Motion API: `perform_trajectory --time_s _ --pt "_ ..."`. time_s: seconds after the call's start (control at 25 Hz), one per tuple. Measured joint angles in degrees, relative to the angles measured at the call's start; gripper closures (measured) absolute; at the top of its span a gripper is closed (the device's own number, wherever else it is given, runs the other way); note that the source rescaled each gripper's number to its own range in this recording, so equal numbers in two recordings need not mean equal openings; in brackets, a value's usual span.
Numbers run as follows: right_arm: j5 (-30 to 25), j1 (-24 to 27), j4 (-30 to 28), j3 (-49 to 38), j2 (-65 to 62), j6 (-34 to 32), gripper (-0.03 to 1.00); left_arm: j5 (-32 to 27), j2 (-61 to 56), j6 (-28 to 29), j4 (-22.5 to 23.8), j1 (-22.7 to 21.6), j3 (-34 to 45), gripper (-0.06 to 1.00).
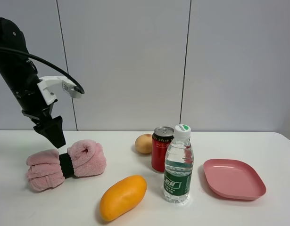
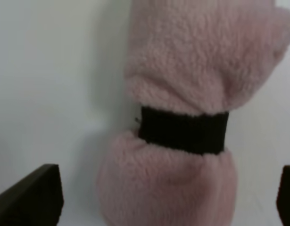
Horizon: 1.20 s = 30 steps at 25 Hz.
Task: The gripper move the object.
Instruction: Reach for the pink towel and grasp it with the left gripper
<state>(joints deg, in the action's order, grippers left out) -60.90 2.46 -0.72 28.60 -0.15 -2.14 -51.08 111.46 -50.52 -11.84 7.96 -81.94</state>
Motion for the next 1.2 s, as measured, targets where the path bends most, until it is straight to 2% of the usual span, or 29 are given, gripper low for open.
perform_trajectory --time_s 0.24,0.44,0.84,0.92,0.96,1.0,1.08,1.16,1.2 --pt "0.0 0.0 0.0 0.0 0.0 0.0 -0.03 1.8 4.1 -1.1 0.1 3.4 -0.1 0.08" --pt "0.0 0.0 0.0 0.0 0.0 0.0 -0.03 6.2 8.2 -1.8 2.1 5.8 -0.1 0.08" --pt "0.0 0.0 0.0 0.0 0.0 0.0 -0.03 8.0 11.9 -1.8 4.8 6.1 -0.4 0.08" --pt "0.0 0.0 0.0 0.0 0.0 0.0 -0.03 8.6 12.0 -1.8 5.0 6.1 -0.4 0.11" --pt "0.0 0.0 0.0 0.0 0.0 0.0 -0.03 8.9 12.1 -1.8 5.2 6.1 -0.4 0.17" --pt "0.0 0.0 0.0 0.0 0.0 0.0 -0.03 9.0 12.2 -1.8 5.4 6.1 -0.4 0.27" --pt "0.0 0.0 0.0 0.0 0.0 0.0 -0.03 9.6 12.2 -1.8 6.1 6.1 -0.4 0.55" --pt "0.0 0.0 0.0 0.0 0.0 0.0 -0.03 9.6 12.2 -1.8 6.4 6.3 -0.4 0.9" --pt "0.0 0.0 0.0 0.0 0.0 0.0 -0.03 9.5 12.2 -1.7 6.6 6.5 -0.4 0.94"
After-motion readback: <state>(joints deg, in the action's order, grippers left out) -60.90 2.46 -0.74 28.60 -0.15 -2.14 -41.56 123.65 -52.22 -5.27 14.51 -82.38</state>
